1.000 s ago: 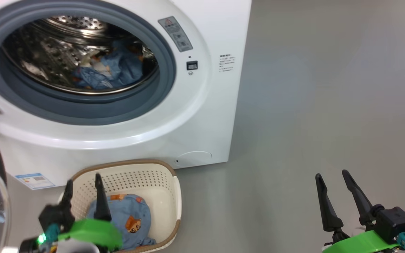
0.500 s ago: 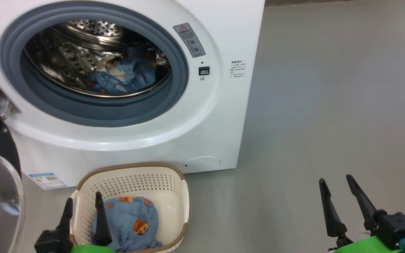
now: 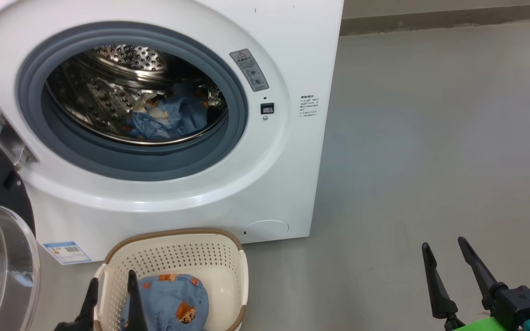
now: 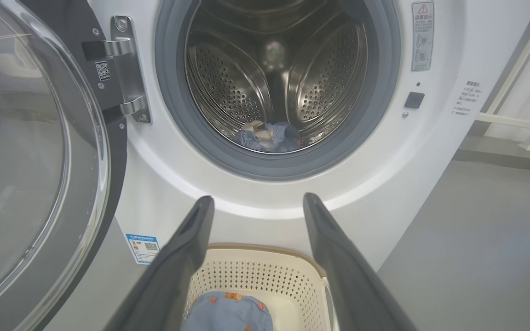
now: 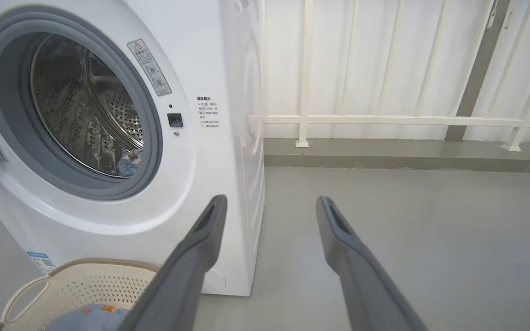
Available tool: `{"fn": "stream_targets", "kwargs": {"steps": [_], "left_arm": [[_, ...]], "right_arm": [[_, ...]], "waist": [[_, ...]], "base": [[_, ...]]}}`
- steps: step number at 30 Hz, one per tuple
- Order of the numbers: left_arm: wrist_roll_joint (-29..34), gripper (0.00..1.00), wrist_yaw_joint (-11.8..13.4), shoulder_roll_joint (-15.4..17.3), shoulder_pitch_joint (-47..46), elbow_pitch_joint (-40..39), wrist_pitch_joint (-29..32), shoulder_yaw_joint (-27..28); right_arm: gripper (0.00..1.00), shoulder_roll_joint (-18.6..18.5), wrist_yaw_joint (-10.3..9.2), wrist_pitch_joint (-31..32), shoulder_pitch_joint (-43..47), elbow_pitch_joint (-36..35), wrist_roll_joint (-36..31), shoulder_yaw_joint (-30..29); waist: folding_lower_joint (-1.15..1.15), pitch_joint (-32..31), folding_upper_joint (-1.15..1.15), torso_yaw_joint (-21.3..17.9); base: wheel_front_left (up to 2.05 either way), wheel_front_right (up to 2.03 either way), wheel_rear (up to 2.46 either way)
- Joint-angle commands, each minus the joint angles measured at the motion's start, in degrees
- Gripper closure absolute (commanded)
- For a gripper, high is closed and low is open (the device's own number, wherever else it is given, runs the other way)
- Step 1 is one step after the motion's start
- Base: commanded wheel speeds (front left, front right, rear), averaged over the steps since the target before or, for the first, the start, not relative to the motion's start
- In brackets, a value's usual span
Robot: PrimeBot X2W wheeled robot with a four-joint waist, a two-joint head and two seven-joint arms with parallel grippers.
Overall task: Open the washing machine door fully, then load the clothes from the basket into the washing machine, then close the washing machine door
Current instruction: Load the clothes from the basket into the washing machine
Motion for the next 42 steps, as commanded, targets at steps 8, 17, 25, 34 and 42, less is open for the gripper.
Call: {"fn": "stream_targets", "kwargs": {"steps": [8, 17, 25, 34, 42], "left_arm": [[0.2, 0.0, -0.4, 0.7, -0.6, -1.3, -0.4, 2.7], [0.0, 0.0, -1.0, 0.7, -0.2, -1.5, -0.4, 3.0], [-0.1, 0.0, -0.7, 0.7, -0.2, -1.3, -0.4, 2.7], [-0.9, 0.0, -0.8, 0.7, -2.0, 2.6, -0.4, 2.0], [-2.7, 0.0, -1.3, 0.7, -9.0, 15.0, -0.4, 1.3]], "right_arm": [[0.0, -0.5, 0.09, -0.4, -0.5, -1.4, -0.7, 2.1], [0.0, -0.5, 0.09, -0.4, 0.2, -1.3, -0.5, 2.5], [0.0, -0.5, 0.09, -0.4, 0.1, -1.2, -0.5, 2.7], [0.0, -0.5, 0.09, -0.4, -0.7, -1.3, 0.3, 3.0], [0.0, -0.5, 0.09, -0.4, -3.6, -1.4, 1.5, 2.9]], "waist": [[0.0, -1.1, 0.0, -0.9], [0.0, -1.7, 0.0, -1.4], [0.0, -1.4, 0.0, -1.7], [0.0, 1.0, 0.0, -2.8], [0.0, 6.9, 0.0, -5.0]], "base": [[0.0, 0.0, 0.0], [0.0, 0.0, 0.0], [0.0, 0.0, 0.0], [0.0, 0.0, 0.0], [0.0, 0.0, 0.0]]}}
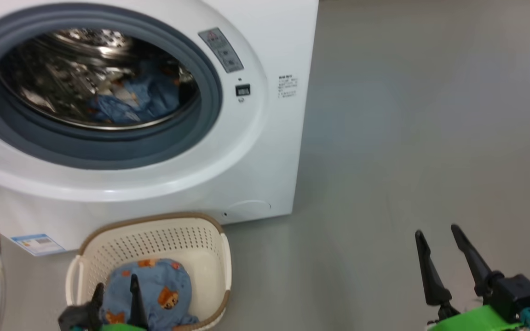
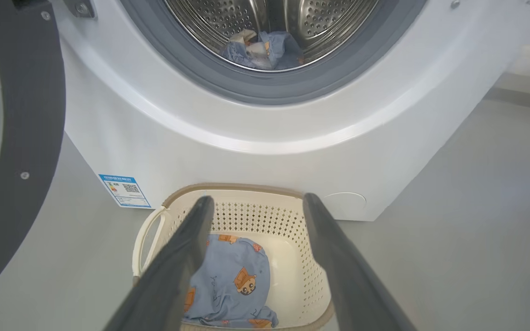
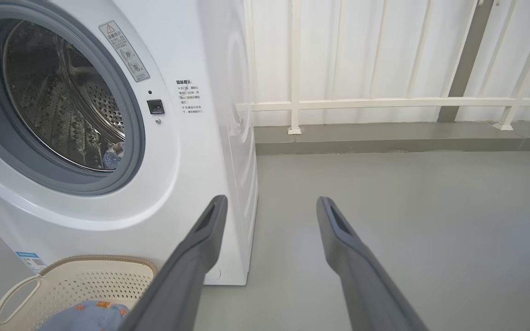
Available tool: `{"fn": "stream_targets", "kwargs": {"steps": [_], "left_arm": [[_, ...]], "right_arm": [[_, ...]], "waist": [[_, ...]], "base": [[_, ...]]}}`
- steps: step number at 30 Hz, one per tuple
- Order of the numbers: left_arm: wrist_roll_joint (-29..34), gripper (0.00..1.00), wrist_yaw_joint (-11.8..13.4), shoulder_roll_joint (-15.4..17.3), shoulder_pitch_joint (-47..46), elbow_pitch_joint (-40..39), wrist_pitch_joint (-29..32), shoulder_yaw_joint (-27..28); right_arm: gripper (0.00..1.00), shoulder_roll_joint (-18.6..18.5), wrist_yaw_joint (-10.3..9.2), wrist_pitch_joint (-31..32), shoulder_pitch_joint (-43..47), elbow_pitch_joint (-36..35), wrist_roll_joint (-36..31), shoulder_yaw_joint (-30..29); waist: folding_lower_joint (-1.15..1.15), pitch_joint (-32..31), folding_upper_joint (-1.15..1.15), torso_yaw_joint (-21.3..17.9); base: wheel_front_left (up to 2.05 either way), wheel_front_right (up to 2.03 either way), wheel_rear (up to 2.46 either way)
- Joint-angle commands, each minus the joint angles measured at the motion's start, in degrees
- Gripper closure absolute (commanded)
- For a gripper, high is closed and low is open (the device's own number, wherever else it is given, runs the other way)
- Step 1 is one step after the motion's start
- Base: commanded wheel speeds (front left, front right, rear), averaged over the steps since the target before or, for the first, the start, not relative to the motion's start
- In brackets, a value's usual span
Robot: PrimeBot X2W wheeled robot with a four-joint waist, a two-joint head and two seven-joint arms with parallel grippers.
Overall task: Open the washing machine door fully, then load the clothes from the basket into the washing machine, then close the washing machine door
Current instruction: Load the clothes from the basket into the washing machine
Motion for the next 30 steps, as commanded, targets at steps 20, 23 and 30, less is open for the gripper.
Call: {"fn": "stream_targets", "kwargs": {"steps": [20, 23, 30], "left_arm": [[-4.2, 0.0, -1.3, 7.9, -28.4, 27.4, 8.4, 4.8], [-4.5, 0.0, -1.0, 9.1, -31.5, 31.1, 10.2, 5.0], [-6.3, 0.0, -0.2, 11.7, -37.4, 38.1, 11.8, 7.0]], "right_arm": [[0.0, -0.5, 0.09, -0.4, -16.6, -1.1, 5.8, 5.0], [0.0, -0.5, 0.09, -0.4, -18.3, -1.0, 6.4, 5.4], [0.0, -0.5, 0.09, -0.4, -20.4, -0.8, 7.6, 6.5]], "waist": [[0.0, 26.7, 0.0, -11.1], [0.0, 29.7, 0.0, -12.2], [0.0, 35.3, 0.0, -14.1]], "base": [[0.0, 0.0, 0.0], [0.0, 0.0, 0.0], [0.0, 0.0, 0.0]]}}
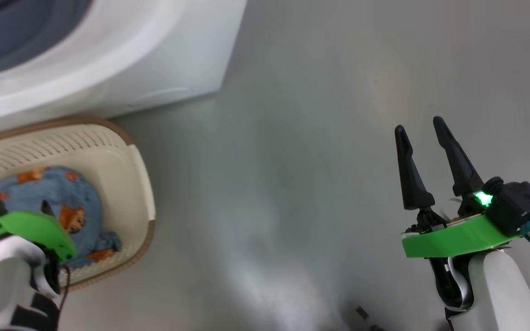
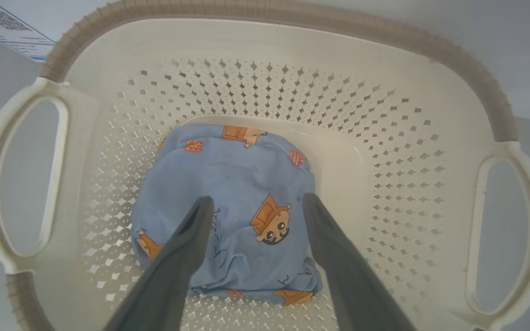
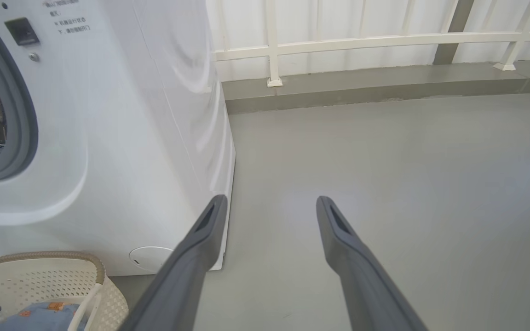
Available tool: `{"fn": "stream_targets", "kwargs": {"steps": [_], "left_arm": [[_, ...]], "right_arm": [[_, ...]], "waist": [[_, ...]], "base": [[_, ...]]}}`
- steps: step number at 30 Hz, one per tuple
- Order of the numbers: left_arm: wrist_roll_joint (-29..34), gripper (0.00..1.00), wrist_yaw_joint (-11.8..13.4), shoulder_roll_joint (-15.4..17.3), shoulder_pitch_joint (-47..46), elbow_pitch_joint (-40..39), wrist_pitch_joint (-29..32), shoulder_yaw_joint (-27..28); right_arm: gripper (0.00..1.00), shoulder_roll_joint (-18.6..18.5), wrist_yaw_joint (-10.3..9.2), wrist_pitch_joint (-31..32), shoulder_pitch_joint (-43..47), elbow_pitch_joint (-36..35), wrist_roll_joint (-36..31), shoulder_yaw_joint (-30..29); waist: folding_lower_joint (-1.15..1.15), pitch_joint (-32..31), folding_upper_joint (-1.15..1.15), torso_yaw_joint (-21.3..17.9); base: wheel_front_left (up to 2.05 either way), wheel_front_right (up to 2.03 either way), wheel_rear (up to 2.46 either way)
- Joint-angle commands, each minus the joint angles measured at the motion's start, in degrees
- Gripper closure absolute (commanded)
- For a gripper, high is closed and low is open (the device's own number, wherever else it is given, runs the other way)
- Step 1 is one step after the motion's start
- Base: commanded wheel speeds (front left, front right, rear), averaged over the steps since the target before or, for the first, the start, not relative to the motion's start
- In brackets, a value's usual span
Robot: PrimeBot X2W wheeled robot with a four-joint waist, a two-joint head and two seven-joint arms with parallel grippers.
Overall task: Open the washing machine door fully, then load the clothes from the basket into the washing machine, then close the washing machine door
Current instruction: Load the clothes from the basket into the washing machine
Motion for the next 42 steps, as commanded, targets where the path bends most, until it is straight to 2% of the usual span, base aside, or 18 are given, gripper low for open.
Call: {"fn": "stream_targets", "kwargs": {"steps": [1, 6, 14, 23, 30, 35, 42], "left_arm": [[-0.7, 0.0, 0.3, 3.0, -1.4, 1.2, 0.6, 1.9], [-1.5, 0.0, 0.2, 4.8, -4.5, 4.7, 2.4, 2.4], [-2.0, 0.0, 1.4, 7.6, -10.1, 9.2, 3.7, 2.8], [-0.3, 0.0, 5.3, 10.8, -14.1, 12.8, 7.0, 1.0], [-0.3, 0.0, 7.9, 11.5, -16.0, 13.7, 8.6, 0.7], [-0.7, 0.0, 8.0, 12.8, -17.3, 14.0, 9.1, 0.7], [-1.7, 0.0, 8.9, 12.7, -18.8, 14.2, 9.5, 1.1]], "right_arm": [[0.0, -0.4, 0.09, -0.4, -0.3, -1.0, 0.5, 1.6], [0.0, -0.4, 0.09, -0.4, -1.0, -1.1, 0.8, 2.0], [0.0, -0.4, 0.09, -0.4, -1.2, -1.8, 1.1, 1.8], [0.0, -0.4, 0.09, -0.4, -1.1, -2.6, 1.8, 1.4], [0.0, -0.4, 0.09, -0.4, -0.6, -3.3, 2.6, 1.9], [0.0, -0.4, 0.09, -0.4, -0.5, -3.6, 2.8, 1.8], [0.0, -0.4, 0.09, -0.4, 0.3, -3.8, 2.7, 1.3]], "waist": [[0.0, 6.2, 0.0, -3.8], [0.0, 8.7, 0.0, -4.6], [0.0, 12.5, 0.0, -5.8], [0.0, 15.9, 0.0, -6.9], [0.0, 18.0, 0.0, -7.2], [0.0, 19.8, 0.0, -7.8], [0.0, 21.2, 0.0, -8.2]], "base": [[0.0, 0.0, 0.0], [0.0, 0.0, 0.0], [0.0, 0.0, 0.0], [0.0, 0.0, 0.0], [0.0, 0.0, 0.0], [0.0, 0.0, 0.0], [0.0, 0.0, 0.0]]}}
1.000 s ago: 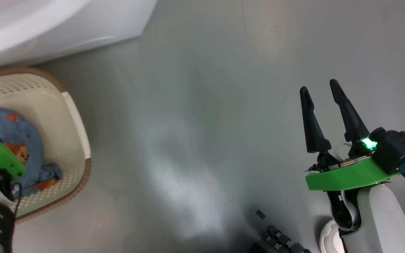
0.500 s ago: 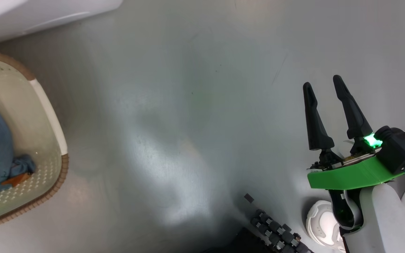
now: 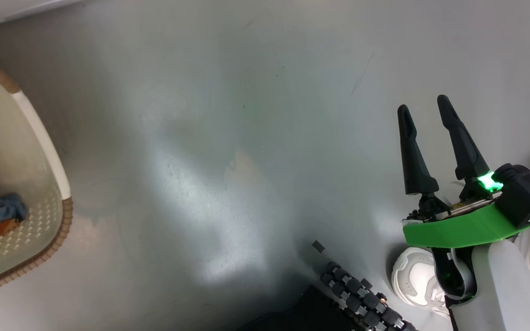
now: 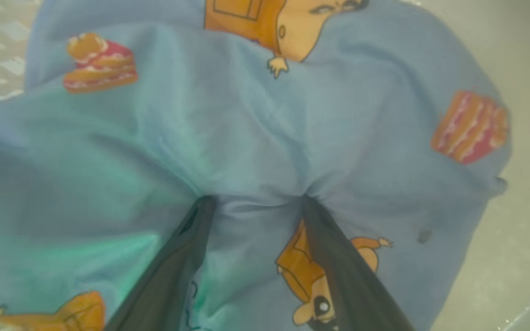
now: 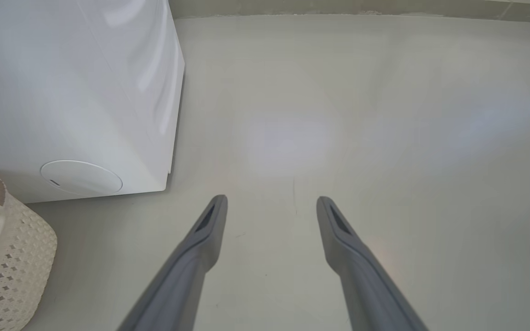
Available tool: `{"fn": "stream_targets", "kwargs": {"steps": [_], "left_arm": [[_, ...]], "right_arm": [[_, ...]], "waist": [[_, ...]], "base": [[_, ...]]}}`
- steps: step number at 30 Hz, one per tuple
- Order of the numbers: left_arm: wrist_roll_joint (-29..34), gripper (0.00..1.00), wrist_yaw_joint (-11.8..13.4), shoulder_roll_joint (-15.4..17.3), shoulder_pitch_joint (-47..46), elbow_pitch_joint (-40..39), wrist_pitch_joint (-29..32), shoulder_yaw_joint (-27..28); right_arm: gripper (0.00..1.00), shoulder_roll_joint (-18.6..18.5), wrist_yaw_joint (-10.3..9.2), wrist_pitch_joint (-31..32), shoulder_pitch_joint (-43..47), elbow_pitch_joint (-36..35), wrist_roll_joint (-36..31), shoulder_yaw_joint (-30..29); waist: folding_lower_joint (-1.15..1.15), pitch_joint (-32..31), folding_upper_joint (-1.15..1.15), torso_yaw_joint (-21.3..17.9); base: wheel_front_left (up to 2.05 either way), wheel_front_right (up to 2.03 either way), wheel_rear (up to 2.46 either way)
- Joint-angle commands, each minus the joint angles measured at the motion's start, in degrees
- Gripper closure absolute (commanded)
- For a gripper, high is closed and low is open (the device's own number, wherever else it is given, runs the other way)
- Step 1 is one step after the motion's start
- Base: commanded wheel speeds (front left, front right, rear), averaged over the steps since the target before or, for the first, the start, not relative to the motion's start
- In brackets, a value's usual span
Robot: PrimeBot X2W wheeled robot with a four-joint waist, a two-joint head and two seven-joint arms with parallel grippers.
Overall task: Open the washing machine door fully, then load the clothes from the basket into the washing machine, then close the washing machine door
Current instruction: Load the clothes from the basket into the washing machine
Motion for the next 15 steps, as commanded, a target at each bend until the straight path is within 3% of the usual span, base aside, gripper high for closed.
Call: {"fn": "stream_targets", "kwargs": {"steps": [1, 9, 10, 11, 12, 13, 15], "left_arm": [[-0.6, 0.0, 0.5, 2.3, 0.7, -0.2, 0.0, 0.8], [-0.9, 0.0, 0.6, 2.2, -0.8, 0.0, 0.0, 0.5], [-0.9, 0.09, 0.4, 2.0, -1.0, -0.1, -0.3, 0.4], [-1.0, 0.52, 0.4, 1.8, -1.2, -0.1, -0.6, 0.3], [-0.9, 0.84, 0.3, 1.6, -1.4, -0.2, -0.8, 0.1], [-1.0, 1.0, 0.1, 1.5, -1.6, -0.1, -1.0, 0.0], [-1.1, 1.0, -0.3, 1.3, -1.8, -0.1, -1.3, -0.1]], "right_arm": [[0.0, -0.5, 0.09, -0.3, 2.5, -1.4, 1.1, 0.6], [0.0, -0.5, 0.09, -0.3, 2.9, -2.2, 1.0, -0.3], [0.0, -0.5, 0.09, -0.3, 3.0, -2.3, 0.9, -0.7], [0.0, -0.5, 0.09, -0.3, 3.1, -2.4, 0.8, -1.0], [0.0, -0.5, 0.09, -0.3, 3.1, -2.4, 0.8, -1.2], [0.0, -0.5, 0.09, -0.3, 3.1, -2.4, 0.8, -1.4], [0.0, -0.5, 0.09, -0.3, 2.9, -2.3, 0.8, -1.5]], "waist": [[0.0, 0.8, 0.0, -0.3], [0.0, 2.3, 0.0, -0.6], [0.0, 2.4, 0.0, -0.4], [0.0, 2.5, 0.0, -0.3], [0.0, 2.6, 0.0, -0.2], [0.0, 2.7, 0.0, -0.1], [0.0, 2.9, 0.0, 0.0]], "base": [[0.0, 0.0, 0.0], [0.0, 0.0, 0.0], [0.0, 0.0, 0.0], [0.0, 0.0, 0.0], [0.0, 0.0, 0.0], [0.0, 0.0, 0.0], [0.0, 0.0, 0.0]]}}
